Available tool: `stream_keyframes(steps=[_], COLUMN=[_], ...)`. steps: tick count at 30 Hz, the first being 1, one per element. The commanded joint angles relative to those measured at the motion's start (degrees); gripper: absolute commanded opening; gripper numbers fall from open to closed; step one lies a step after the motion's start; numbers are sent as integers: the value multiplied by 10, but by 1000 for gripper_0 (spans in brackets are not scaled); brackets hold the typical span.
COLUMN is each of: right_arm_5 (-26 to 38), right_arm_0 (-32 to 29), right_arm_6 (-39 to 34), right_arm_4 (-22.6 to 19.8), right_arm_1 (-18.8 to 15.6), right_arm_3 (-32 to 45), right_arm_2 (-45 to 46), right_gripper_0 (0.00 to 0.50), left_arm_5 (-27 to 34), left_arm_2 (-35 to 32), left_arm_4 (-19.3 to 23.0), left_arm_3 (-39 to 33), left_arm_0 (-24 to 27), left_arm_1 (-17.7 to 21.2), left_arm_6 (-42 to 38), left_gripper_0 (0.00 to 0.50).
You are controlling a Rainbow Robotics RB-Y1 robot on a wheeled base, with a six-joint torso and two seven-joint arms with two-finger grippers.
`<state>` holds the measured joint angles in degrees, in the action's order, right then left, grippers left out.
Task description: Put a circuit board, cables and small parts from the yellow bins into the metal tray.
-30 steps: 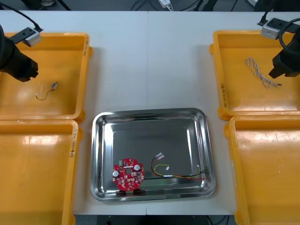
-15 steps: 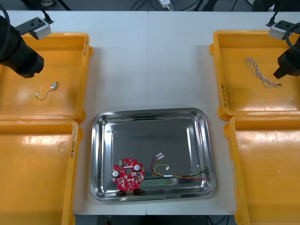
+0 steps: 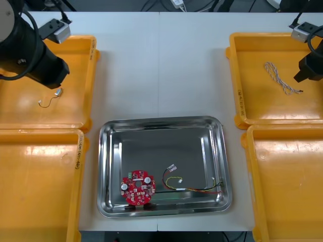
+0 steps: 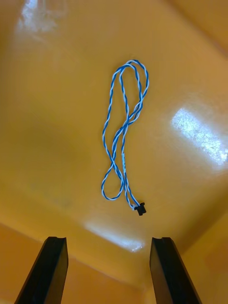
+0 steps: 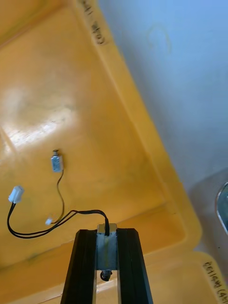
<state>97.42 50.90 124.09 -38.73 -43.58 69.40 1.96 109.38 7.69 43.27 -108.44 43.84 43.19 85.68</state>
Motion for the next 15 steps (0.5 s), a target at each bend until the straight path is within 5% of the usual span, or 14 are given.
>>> stream_keyframes(steps=[1,15], right_arm_5=[-24,-116], right_arm_0=[36,44], right_arm_6=[31,75], right_arm_4=[4,7], right_arm_1=[-1,40], right_arm_3=[-25,-112], right_arm_2=[18,15], right_gripper_0=[500,500], left_arm_5=[6,6], left_arm_2=[-15,64], left_arm_4=[-28,-106], left_arm_3=[-48,-77], left_arm_0=[22,20], left_arm_1=[-52,-136], left_arm_6=[-104,-249], left_gripper_0=[0,0])
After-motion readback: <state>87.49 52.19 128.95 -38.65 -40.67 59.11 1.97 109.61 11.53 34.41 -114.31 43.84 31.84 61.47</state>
